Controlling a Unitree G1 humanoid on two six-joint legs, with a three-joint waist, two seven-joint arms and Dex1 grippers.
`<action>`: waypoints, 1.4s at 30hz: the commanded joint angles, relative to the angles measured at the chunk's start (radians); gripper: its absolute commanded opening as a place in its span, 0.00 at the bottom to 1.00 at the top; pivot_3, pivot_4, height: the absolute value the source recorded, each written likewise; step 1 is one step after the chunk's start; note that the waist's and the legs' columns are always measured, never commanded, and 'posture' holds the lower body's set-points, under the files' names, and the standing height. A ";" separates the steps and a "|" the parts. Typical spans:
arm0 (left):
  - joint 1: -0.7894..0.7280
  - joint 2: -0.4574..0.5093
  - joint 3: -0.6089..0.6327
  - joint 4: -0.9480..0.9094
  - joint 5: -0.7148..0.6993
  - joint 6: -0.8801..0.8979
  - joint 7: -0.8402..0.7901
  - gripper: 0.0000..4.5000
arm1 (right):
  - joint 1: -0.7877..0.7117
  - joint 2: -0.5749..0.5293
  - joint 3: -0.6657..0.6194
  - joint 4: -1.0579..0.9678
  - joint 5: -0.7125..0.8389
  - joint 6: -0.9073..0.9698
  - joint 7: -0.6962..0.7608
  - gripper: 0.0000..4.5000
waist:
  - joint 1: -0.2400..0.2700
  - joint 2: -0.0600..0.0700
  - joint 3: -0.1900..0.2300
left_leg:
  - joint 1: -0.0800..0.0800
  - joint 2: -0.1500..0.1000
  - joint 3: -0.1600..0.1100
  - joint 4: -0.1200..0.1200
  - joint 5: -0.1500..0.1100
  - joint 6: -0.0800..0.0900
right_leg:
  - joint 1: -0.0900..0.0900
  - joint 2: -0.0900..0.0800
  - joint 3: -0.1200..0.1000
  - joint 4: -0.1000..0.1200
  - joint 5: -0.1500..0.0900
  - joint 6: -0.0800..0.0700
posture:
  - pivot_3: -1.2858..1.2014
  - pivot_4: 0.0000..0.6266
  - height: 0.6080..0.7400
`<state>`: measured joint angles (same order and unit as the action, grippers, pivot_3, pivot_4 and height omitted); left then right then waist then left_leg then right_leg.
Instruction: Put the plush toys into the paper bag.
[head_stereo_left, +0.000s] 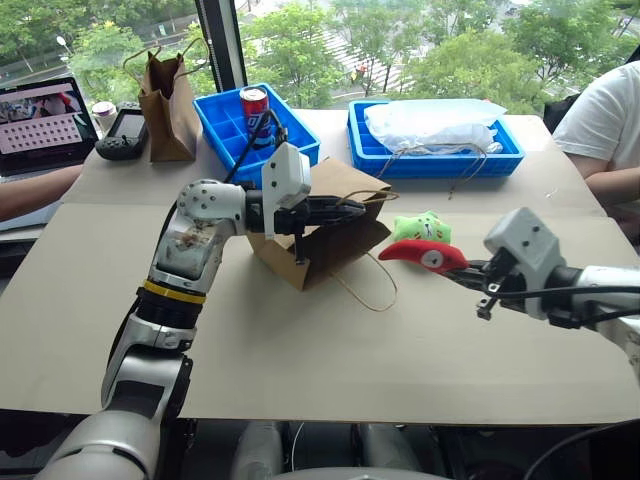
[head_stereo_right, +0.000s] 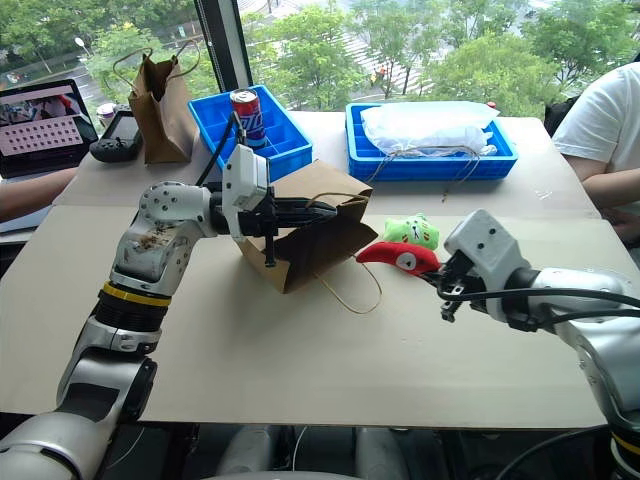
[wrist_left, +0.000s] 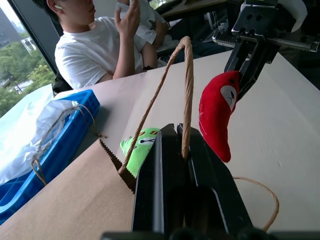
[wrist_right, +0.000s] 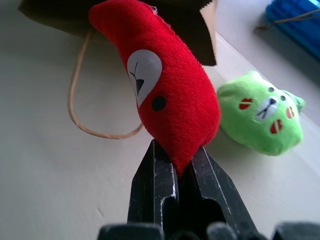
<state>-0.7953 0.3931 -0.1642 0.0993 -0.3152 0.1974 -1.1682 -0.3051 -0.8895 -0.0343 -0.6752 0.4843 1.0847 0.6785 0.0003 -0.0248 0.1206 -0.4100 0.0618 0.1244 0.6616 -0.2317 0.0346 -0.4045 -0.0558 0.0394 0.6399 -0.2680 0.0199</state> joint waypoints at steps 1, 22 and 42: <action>-0.022 -0.004 0.008 -0.035 -0.017 0.010 0.008 0.00 | -0.086 0.056 0.127 0.088 -0.076 -0.015 -0.070 0.01 | 0.001 0.000 0.000 | -0.001 -0.001 0.000 0.000 0.000 0.000 | 0.000 0.000 0.001 0.000 0.000 0.001 | 0.52 0.24 0.97; 0.004 -0.030 0.008 -0.090 -0.031 0.068 0.042 0.00 | -0.239 0.439 0.262 0.411 -0.217 -0.246 -0.121 0.76 | 0.003 0.002 -0.001 | -0.006 -0.004 -0.003 0.000 0.001 0.001 | -0.001 -0.001 0.000 0.006 -0.001 0.002 | 0.52 0.24 0.97; 0.013 -0.016 -0.012 -0.084 -0.018 0.037 0.036 0.00 | -0.288 0.179 0.042 0.735 -0.302 -0.387 -0.090 1.00 | -0.014 0.002 0.000 | -0.002 -0.011 -0.010 0.000 0.003 0.007 | 0.001 -0.003 0.004 0.002 -0.002 0.003 | 0.52 0.24 0.97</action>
<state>-0.7684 0.3782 -0.1769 0.0358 -0.3331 0.2588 -1.1292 -0.5629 -0.7367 -0.0297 -0.0410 0.2131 0.7789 0.5820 -0.0133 -0.0231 0.1202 -0.4126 0.0508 0.1146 0.6608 -0.2283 0.0418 -0.4036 -0.0578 0.0434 0.6417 -0.2698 0.0231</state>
